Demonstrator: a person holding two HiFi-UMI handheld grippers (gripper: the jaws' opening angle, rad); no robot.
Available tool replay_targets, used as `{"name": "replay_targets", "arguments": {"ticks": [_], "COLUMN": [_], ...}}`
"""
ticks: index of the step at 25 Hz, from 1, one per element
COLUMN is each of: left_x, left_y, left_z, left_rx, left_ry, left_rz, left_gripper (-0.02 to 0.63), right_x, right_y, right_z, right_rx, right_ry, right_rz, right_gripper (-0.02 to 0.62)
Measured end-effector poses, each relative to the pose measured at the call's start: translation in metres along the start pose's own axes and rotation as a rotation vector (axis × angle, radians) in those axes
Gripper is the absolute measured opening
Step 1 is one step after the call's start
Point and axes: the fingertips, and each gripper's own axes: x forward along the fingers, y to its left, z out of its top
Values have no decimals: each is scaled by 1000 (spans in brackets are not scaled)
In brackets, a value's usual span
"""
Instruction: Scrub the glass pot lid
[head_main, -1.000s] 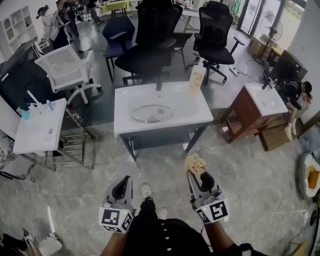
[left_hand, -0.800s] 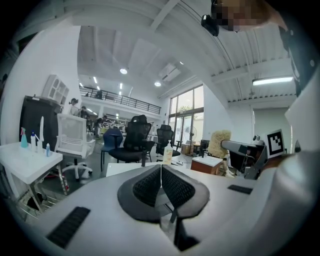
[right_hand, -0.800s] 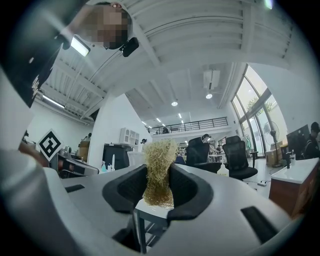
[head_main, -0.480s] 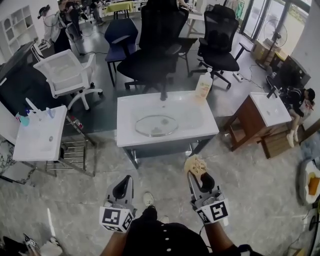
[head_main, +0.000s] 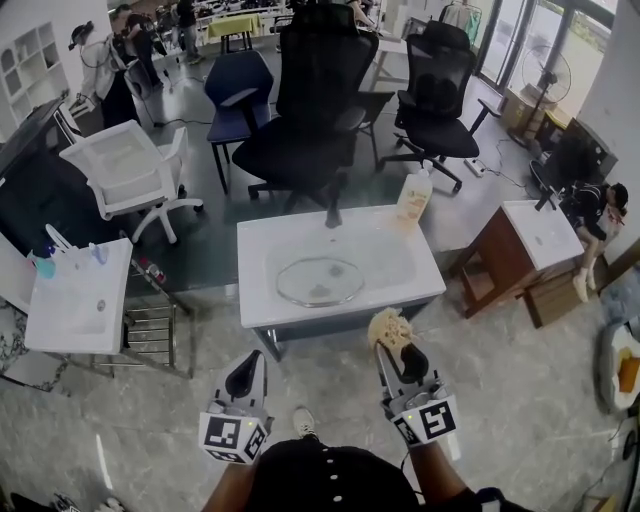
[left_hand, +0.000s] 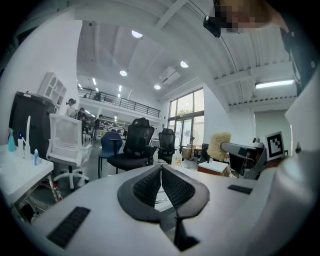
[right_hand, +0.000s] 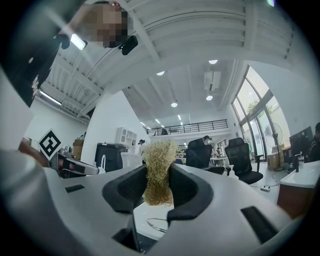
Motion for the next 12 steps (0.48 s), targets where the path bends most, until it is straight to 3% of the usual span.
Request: {"name": "replay_targets", "arguments": {"ticks": [7,12], "left_x": [23,28], "left_y": [25,38], "left_z": [4,4], "left_rx": [2,0], "left_ry": [6,21], "left_rz": [-45,-55], "left_gripper": [28,28], "right_x": [32,42], "right_y": [3,9], "right_z": [-2,-8], "right_rx": [-15,32], "right_ry": [-12,-9], "right_rz": [-27,-62], "right_gripper": [143,143]}}
